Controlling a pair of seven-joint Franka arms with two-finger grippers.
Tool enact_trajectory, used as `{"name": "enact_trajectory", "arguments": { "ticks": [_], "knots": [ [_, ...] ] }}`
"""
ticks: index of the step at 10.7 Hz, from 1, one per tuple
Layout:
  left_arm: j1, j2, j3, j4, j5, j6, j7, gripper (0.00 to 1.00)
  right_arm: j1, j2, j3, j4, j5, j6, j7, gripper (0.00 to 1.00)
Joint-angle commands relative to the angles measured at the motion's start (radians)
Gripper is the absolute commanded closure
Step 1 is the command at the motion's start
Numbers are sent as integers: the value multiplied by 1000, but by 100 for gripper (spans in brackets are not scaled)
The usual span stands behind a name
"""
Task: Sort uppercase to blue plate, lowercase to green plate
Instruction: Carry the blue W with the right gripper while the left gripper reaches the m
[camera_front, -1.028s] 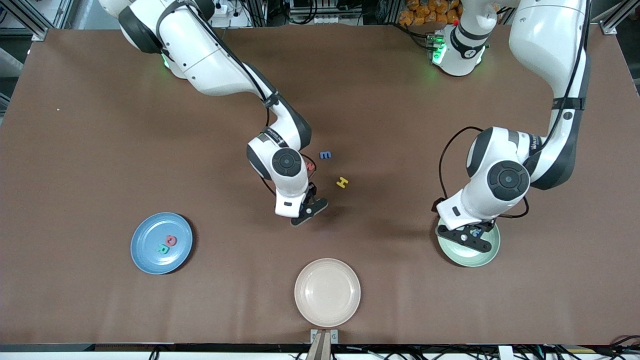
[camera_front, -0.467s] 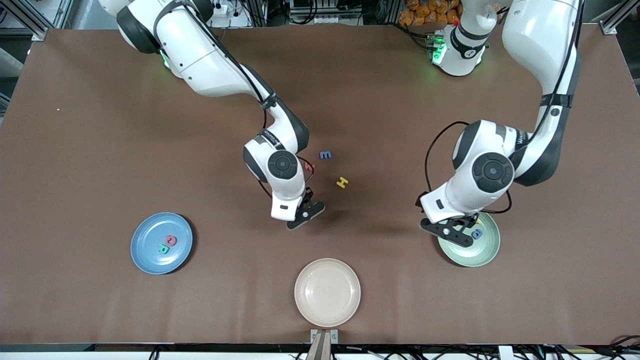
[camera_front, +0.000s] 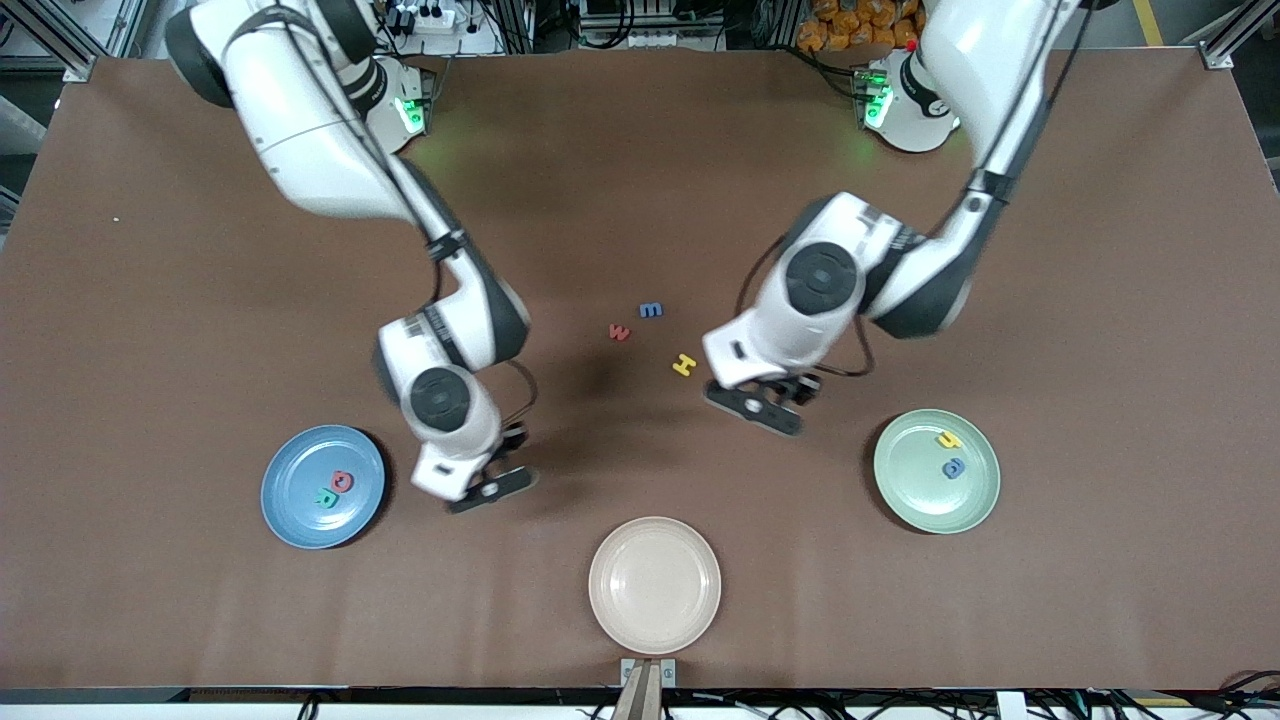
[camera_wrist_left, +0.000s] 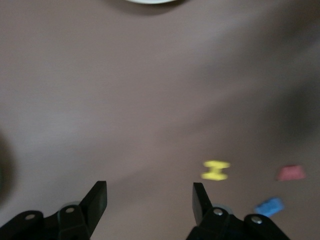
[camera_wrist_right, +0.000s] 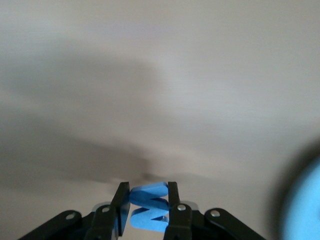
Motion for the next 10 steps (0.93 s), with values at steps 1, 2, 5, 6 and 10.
{"name": "enact_trajectory", "arguments": {
  "ticks": [1,2,5,6,10],
  "knots": [
    [-97,55,5,17,-8,85,-124,28,-100,-13,-21,27,-39,-12,-70,100],
    [-137,72,6,16,-2,113,-123,28,-137,-13,-31,32,-39,-12,-118,100],
    [-182,107,3,16,70,163,125,23,-219,-13,-26,56,-25,-10,-146,100],
    [-194,121,3,16,72,194,235,18,-238,-12,-21,56,-19,-2,-146,84],
    [-239,182,2,14,93,295,570,17,-229,-18,-15,55,50,-13,-135,0]
  ]
}}
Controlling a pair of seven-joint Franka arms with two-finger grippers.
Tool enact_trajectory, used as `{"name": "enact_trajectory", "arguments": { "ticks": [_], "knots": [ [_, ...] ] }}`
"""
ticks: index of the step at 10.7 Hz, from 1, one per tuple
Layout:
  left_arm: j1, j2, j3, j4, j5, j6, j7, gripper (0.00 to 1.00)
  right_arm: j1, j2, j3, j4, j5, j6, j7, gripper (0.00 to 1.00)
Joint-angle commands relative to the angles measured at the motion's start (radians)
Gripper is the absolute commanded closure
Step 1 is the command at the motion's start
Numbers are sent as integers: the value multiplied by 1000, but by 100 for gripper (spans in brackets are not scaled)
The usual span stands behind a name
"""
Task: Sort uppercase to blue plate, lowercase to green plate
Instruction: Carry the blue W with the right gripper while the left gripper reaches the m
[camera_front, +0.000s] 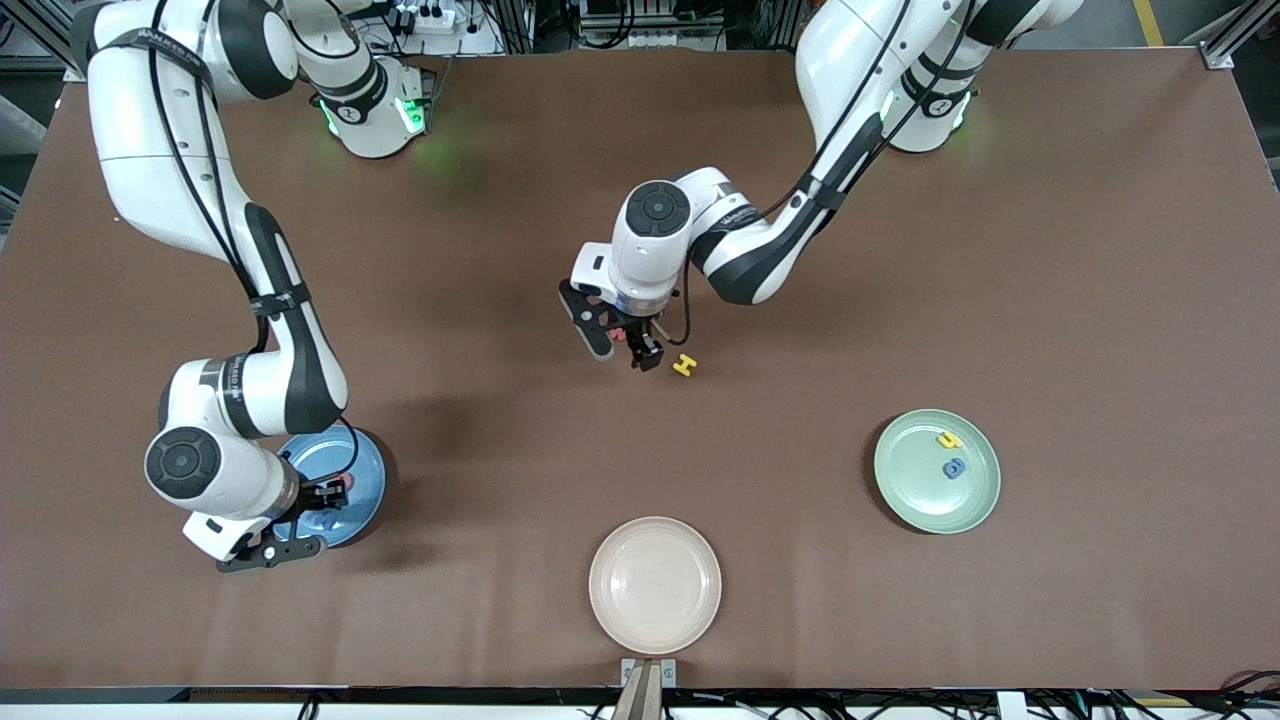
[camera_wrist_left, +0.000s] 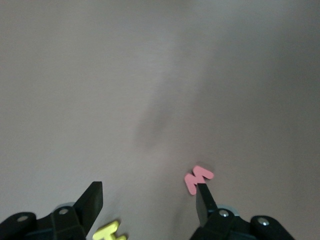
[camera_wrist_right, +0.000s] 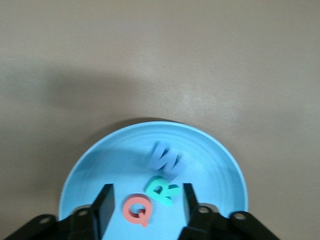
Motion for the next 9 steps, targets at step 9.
{"name": "enact_trajectory", "arguments": {
  "ticks": [9],
  "knots": [
    [-70,103,7,14,180,59,321,32,-3,-17,14,-1,18,-15,5,0]
  ]
}}
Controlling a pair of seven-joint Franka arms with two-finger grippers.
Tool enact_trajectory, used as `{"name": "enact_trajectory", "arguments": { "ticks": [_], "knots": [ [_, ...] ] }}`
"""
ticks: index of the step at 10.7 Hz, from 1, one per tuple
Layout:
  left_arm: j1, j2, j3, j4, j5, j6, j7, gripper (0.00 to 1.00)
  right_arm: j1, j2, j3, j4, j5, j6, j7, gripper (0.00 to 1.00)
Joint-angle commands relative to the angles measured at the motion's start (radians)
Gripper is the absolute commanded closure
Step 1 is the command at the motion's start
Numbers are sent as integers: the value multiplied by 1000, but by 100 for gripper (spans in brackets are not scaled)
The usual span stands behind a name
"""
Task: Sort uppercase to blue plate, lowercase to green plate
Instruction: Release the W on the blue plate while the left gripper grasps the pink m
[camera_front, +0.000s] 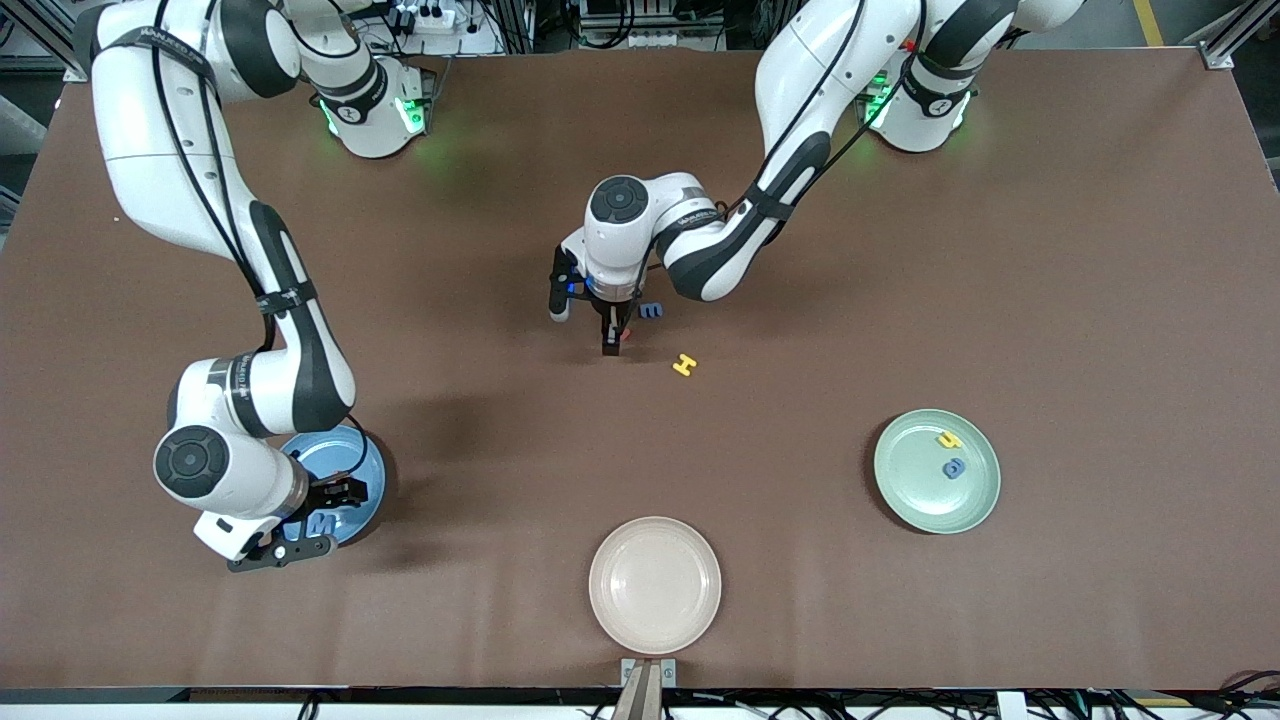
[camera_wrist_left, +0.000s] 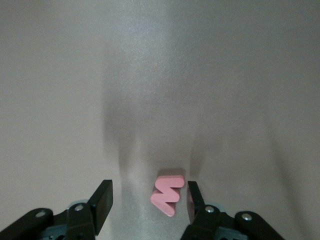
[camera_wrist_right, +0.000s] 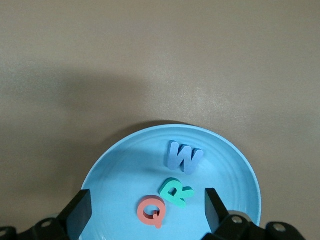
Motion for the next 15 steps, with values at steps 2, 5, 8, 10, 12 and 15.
{"name": "enact_trajectory", "arguments": {
  "ticks": [2,5,8,10,12,15],
  "knots": [
    [0,14,3,9,22,8,30,32,-5,-16,6,-3,15,-13,3,0],
    [2,17,3,9,17,8,85,34,-4,-16,6,-3,15,-13,3,0],
    [3,20,5,9,-4,8,89,34,-4,-16,6,-3,15,-13,3,0],
    [3,30,5,9,-6,8,87,35,-4,-16,6,-3,15,-13,3,0],
    [3,39,5,11,-24,8,87,36,-4,-16,6,-1,15,-13,3,0],
    [3,45,5,13,-24,8,87,69,-7,-15,6,-3,15,-8,2,0]
  ]
}}
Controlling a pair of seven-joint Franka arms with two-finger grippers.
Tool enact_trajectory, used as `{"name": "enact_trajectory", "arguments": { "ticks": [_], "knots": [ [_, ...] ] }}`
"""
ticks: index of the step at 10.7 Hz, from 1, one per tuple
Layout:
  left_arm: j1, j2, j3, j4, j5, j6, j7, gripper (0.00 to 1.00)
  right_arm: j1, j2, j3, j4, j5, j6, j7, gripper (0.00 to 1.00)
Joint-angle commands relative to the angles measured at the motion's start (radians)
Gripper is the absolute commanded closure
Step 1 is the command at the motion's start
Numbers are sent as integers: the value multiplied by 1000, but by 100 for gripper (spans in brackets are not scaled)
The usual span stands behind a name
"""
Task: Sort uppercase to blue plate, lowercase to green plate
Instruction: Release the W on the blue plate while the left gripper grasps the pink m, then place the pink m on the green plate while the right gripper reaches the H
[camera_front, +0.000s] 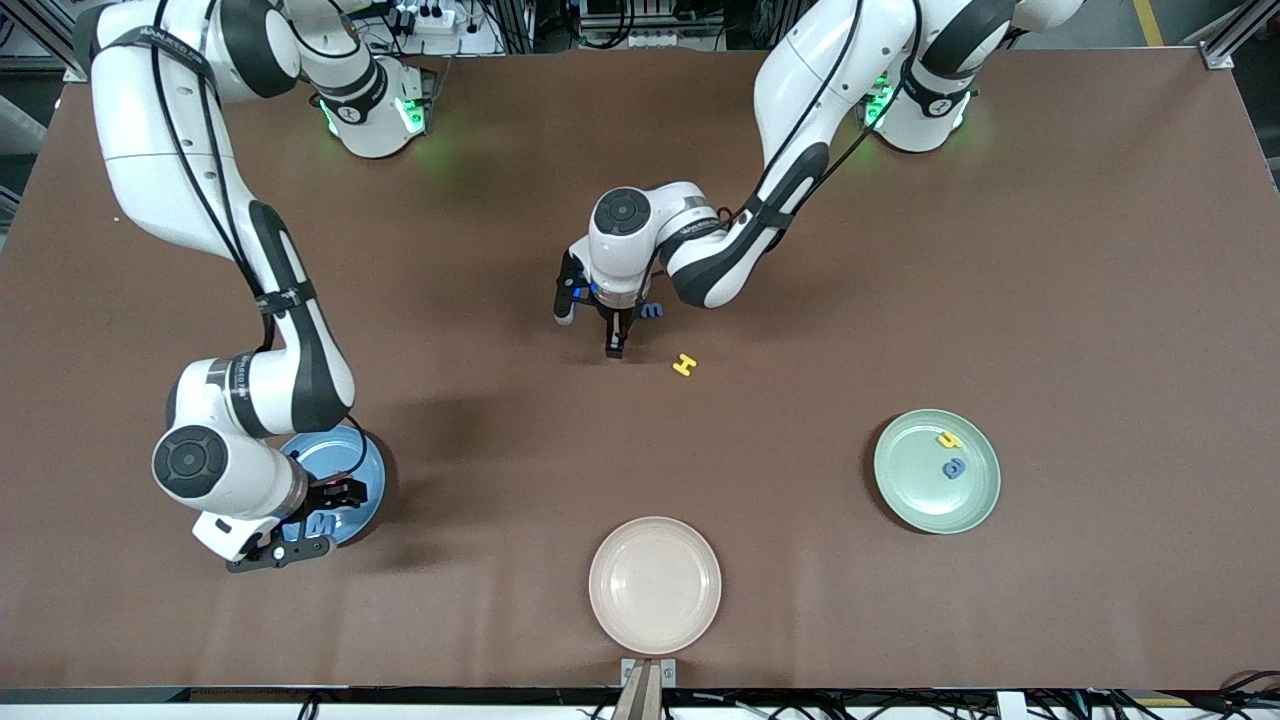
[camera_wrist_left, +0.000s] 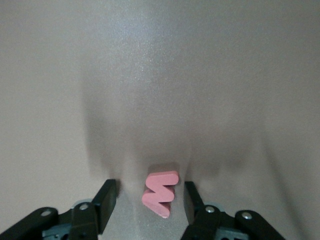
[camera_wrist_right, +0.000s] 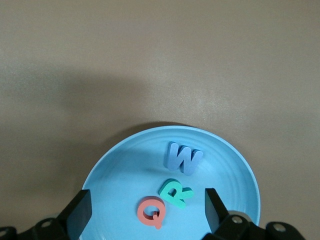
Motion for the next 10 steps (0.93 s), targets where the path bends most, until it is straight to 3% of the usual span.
{"name": "enact_trajectory", "arguments": {
  "ticks": [1,2,6,10],
  "knots": [
    [2,19,2,11,-17,8,21,88,-4,-16,6,-6,15,-13,3,0],
    [2,19,2,11,-17,8,16,100,-5,-16,6,-6,15,-15,3,0],
    [10,-1,5,11,-31,-1,-8,100,-24,-16,3,-8,15,-15,3,0],
    [173,-172,19,8,-176,-238,12,100,-45,-22,6,-12,24,-39,14,0]
  ]
}}
